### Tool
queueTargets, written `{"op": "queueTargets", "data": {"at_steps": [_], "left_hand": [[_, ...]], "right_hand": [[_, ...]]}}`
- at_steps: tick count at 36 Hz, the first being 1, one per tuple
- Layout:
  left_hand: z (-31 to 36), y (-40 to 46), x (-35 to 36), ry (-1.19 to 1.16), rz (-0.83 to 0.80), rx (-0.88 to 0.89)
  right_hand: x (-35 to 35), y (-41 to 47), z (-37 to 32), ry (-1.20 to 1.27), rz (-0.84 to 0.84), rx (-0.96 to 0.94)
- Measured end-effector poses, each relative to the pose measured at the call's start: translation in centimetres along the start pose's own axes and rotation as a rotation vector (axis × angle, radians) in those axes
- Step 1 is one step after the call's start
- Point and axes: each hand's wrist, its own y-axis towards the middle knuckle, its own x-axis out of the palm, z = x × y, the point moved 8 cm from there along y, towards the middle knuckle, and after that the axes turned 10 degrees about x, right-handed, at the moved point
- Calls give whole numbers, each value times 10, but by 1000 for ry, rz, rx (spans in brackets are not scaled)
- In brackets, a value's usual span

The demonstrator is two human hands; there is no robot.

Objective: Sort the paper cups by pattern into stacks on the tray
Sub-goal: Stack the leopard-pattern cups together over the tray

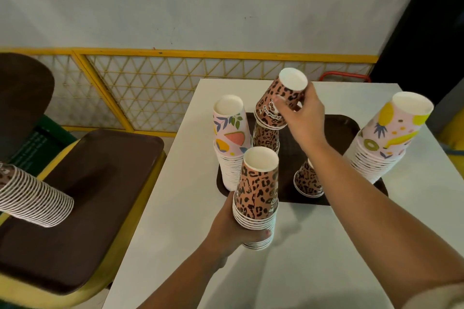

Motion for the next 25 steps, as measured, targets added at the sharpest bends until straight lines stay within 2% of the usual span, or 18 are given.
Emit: {"op": "queueTargets", "data": {"at_steps": [9,13,17,22,25], "left_hand": [[-1,2,2,-2,-10,-11],[0,3,3,2,-11,-6],[0,4,7,1,-11,1],[-1,4,11,8,-6,12],[-1,5,13,7,6,17]], "right_hand": [[26,-2,23,-127,-123,-11],[14,-10,23,-72,-128,34],[-8,-34,0,14,-132,0],[-12,-78,-16,117,-425,-71],[-10,-101,-17,19,-559,-111]]}}
